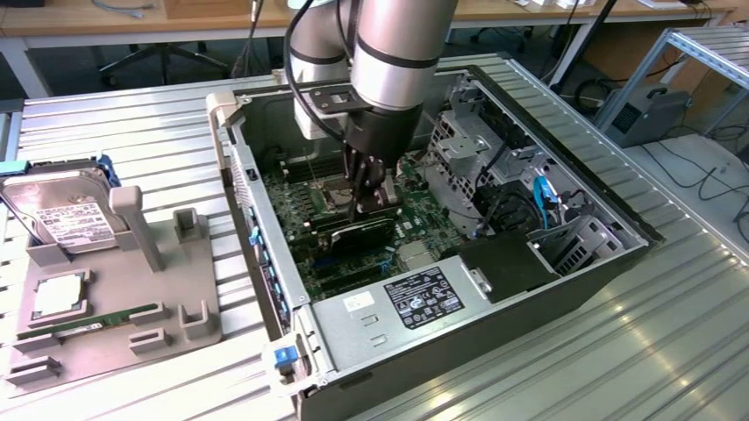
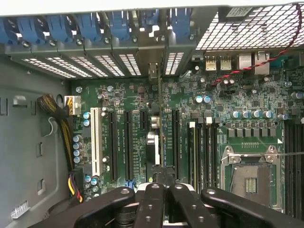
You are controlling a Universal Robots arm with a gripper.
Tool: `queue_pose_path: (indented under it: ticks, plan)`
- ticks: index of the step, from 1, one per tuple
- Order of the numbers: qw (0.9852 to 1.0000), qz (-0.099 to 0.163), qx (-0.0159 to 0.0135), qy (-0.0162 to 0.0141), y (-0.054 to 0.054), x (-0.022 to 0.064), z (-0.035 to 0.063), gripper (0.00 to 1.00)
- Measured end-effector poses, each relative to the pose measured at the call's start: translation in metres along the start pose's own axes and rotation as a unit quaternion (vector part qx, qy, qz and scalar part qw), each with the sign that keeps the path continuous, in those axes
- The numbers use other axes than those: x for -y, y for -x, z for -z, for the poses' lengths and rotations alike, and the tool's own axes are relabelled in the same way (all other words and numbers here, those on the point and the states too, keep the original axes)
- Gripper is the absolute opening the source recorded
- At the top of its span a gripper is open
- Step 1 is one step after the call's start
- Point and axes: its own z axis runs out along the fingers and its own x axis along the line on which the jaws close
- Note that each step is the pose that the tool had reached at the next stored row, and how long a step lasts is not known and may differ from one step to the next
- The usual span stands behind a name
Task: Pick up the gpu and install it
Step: 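Press down on the gpu until it lock into place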
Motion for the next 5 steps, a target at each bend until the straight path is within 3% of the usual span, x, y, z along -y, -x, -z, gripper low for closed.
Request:
queue_pose_path:
  ticks: [5]
  plan:
    - [1.0, 0.0, -0.0001, 0.0001, 0.0, 0.0, 0.0003, 0.11]
